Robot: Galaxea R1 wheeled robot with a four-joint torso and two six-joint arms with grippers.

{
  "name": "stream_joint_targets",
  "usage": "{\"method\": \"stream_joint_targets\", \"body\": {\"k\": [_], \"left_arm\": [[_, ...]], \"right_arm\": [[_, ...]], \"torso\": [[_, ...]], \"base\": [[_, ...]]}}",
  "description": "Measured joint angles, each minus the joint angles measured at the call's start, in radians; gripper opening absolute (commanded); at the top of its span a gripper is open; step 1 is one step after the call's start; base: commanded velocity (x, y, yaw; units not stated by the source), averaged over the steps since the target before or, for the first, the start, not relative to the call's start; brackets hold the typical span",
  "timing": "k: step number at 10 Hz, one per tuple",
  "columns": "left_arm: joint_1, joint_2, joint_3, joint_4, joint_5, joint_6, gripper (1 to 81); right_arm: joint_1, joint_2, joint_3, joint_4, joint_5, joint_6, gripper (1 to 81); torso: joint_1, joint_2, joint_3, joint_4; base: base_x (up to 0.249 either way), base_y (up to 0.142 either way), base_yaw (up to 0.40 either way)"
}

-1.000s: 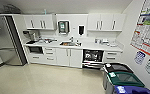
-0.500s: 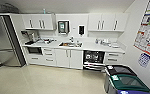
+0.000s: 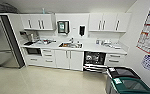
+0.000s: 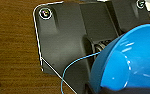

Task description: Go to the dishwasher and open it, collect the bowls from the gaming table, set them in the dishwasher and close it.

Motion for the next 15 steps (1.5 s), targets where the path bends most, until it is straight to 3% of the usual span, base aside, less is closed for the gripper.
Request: {"method": "stream_joint_targets", "body": {"k": [15], "left_arm": [[0.003,-0.003,-0.002,0.000,0.000,0.000,1.0]], "right_arm": [[-0.003,0.004,-0.004,0.002,-0.001,0.000,1.0]], "torso": [[0.000,0.000,0.000,0.000]], "base": [[0.141,0.000,0.000]]}}
